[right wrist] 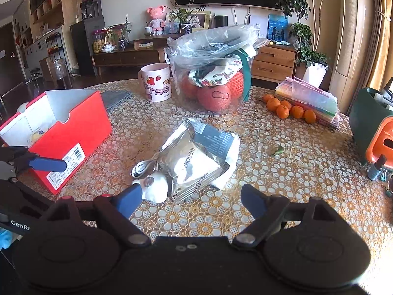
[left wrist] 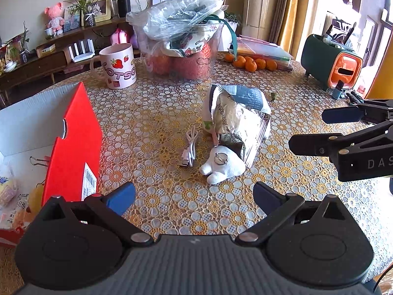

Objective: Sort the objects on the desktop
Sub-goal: 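Grasp the silver foil packet with the right tool while the left tool grasps the white figurine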

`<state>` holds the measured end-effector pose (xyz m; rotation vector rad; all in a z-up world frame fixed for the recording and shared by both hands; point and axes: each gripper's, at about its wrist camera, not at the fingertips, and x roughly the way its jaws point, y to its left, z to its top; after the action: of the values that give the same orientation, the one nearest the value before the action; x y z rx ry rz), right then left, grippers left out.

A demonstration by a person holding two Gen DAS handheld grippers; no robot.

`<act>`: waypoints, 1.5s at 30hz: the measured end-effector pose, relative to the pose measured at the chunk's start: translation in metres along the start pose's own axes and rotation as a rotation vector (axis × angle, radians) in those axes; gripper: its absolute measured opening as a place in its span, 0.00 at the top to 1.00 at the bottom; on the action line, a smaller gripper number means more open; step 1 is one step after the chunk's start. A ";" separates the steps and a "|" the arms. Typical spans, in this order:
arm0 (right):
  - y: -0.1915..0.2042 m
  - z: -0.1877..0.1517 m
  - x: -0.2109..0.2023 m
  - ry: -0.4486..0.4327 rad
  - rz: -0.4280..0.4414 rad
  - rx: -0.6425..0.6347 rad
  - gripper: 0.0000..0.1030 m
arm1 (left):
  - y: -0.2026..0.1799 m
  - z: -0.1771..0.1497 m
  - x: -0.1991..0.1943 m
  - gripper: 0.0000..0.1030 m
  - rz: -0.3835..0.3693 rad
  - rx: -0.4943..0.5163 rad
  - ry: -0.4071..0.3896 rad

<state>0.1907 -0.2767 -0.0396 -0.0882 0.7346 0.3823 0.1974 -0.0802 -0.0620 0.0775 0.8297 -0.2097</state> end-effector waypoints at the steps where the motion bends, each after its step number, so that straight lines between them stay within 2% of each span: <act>1: -0.001 0.002 0.006 0.004 0.002 -0.002 0.16 | 0.000 0.001 0.004 0.01 -0.001 0.005 0.002; 14: 0.003 0.020 0.065 0.057 0.027 -0.067 0.18 | -0.032 0.001 0.041 0.04 -0.064 0.164 -0.025; 19: 0.003 0.022 0.081 0.080 0.029 -0.082 0.19 | -0.036 0.005 0.051 0.19 -0.093 0.201 -0.029; 24: 0.005 0.026 0.090 0.087 0.028 -0.110 0.20 | -0.039 0.006 0.057 0.20 -0.108 0.247 -0.056; 31: 0.007 0.029 0.105 0.102 0.028 -0.131 0.19 | -0.034 0.008 0.080 0.21 -0.106 0.240 -0.012; 32: 0.008 0.028 0.107 0.105 0.029 -0.129 0.20 | -0.034 0.008 0.081 0.23 -0.106 0.244 -0.013; 34: 0.009 0.027 0.110 0.108 0.030 -0.128 0.20 | -0.036 0.008 0.084 0.37 -0.111 0.251 -0.007; 36: 0.008 0.027 0.112 0.107 0.033 -0.121 0.21 | -0.037 0.008 0.087 0.40 -0.111 0.257 -0.006; 38: 0.007 0.027 0.113 0.107 0.036 -0.110 0.27 | -0.036 0.009 0.088 0.41 -0.110 0.247 -0.010; 40: 0.006 0.027 0.114 0.113 0.039 -0.101 0.33 | -0.035 0.010 0.088 0.54 -0.118 0.232 -0.008; 42: 0.006 0.026 0.114 0.111 0.044 -0.095 0.36 | -0.035 0.011 0.087 0.55 -0.116 0.226 -0.007; 45: 0.008 0.027 0.112 0.106 0.053 -0.097 0.51 | -0.035 0.009 0.084 0.57 -0.102 0.220 -0.016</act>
<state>0.2805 -0.2296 -0.0940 -0.1820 0.8237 0.4669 0.2515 -0.1288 -0.1176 0.2403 0.7933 -0.3969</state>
